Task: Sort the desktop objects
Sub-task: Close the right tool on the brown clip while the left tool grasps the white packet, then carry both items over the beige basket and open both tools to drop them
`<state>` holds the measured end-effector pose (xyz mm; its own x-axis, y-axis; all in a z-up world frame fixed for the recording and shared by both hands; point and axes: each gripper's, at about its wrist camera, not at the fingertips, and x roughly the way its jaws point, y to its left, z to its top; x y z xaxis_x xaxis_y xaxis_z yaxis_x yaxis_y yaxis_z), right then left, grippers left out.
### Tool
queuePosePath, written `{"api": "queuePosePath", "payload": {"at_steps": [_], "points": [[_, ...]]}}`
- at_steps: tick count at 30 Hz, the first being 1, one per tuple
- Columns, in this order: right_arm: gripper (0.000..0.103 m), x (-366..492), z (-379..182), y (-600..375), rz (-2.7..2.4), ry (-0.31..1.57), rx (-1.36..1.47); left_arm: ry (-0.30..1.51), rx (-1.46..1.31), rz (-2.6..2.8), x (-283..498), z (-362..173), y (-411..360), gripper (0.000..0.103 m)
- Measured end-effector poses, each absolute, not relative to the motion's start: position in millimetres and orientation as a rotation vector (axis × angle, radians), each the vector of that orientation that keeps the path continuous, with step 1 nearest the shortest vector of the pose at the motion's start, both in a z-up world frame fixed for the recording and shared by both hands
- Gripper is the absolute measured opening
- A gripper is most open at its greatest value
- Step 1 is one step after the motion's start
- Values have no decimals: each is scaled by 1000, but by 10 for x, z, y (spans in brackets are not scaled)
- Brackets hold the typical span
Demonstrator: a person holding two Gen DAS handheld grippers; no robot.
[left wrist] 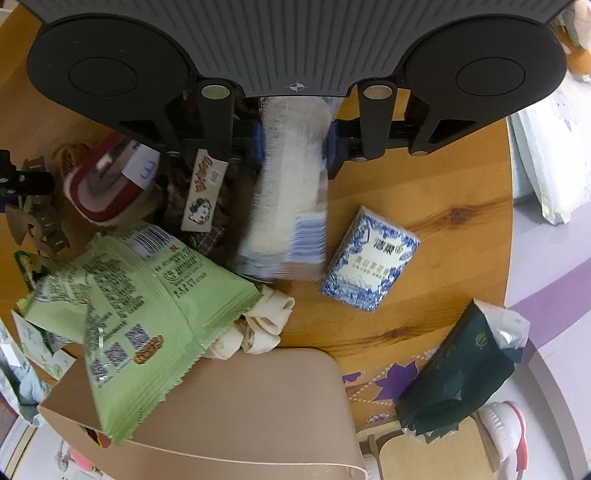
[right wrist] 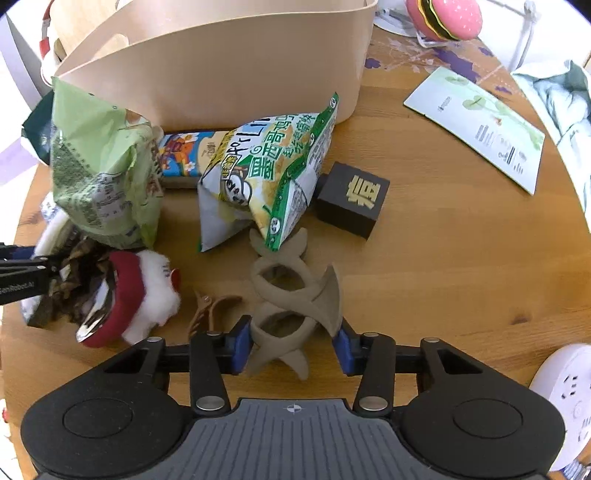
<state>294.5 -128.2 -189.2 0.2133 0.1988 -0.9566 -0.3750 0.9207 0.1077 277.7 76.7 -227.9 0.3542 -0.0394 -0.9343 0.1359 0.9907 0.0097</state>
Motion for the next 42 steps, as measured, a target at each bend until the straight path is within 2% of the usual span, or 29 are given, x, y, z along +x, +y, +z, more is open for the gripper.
{"api": "queuePosePath", "payload": {"at_steps": [10, 20, 30, 42], "points": [[43, 2814, -1586, -1452, 447, 1261, -123, 1174, -1, -103, 2521, -1935, 991, 30], [43, 2974, -994, -1630, 476, 1147, -122, 1039, 37, -132, 2609, -1347, 1040, 30], [43, 3366, -348, -1488, 554, 988, -90, 883, 51, -148, 3039, -679, 890, 30], [43, 3936, 9, -1036, 624, 872, -119, 798, 50, -146, 3882, -522, 492, 30]]}}
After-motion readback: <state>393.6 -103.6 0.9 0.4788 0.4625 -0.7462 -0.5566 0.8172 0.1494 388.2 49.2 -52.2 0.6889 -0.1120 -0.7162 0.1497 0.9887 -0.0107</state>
